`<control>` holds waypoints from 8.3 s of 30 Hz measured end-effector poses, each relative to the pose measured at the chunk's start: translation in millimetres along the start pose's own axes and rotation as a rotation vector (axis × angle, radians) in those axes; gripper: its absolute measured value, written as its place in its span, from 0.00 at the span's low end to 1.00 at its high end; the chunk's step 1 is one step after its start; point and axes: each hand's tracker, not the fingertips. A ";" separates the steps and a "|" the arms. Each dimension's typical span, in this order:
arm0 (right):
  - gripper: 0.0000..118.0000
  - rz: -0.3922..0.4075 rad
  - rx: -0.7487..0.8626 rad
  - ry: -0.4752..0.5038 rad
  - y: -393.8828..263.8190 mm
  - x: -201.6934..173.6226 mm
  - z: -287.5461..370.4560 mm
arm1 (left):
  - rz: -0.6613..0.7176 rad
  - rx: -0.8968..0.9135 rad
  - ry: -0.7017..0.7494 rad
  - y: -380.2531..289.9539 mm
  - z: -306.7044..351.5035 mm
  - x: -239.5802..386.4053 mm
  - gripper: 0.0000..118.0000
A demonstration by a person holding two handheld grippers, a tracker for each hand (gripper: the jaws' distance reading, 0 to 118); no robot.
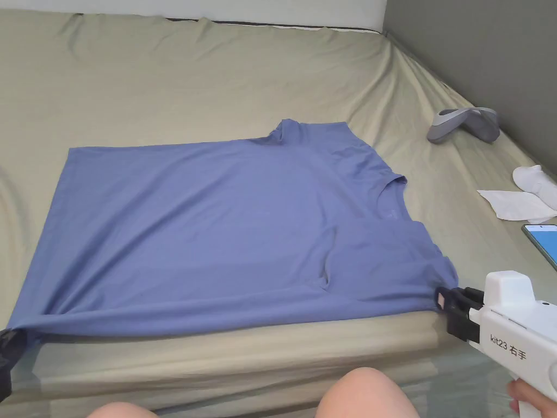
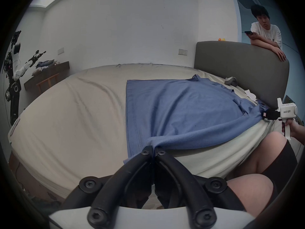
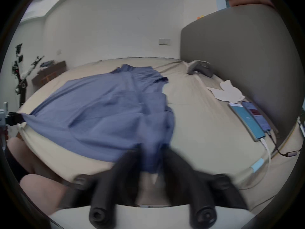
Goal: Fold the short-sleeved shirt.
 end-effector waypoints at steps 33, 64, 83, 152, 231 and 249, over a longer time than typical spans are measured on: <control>0.80 0.070 0.020 -0.310 174.5 6.5 -135.4 | 0.165 -0.186 0.088 172.0 -168.4 -77.3 0.72; 0.00 0.016 0.063 0.011 74.3 -50.1 8.1 | 0.283 -0.288 0.122 90.7 -166.3 -32.7 0.30; 0.46 -0.036 -0.223 -0.125 100.2 24.0 -128.3 | 0.149 -0.240 0.075 111.4 -124.3 -9.9 0.04; 0.00 0.082 0.026 0.062 205.5 -30.8 -98.1 | 0.225 -0.276 0.280 183.5 -313.2 -87.2 0.13; 0.00 -0.139 0.258 -0.121 125.3 -90.9 97.4 | 0.340 0.092 -0.017 58.7 99.6 -117.0 0.17; 0.00 0.061 0.221 -0.028 115.6 -184.7 93.7 | 0.763 -0.116 -0.786 26.2 -18.4 -230.4 0.99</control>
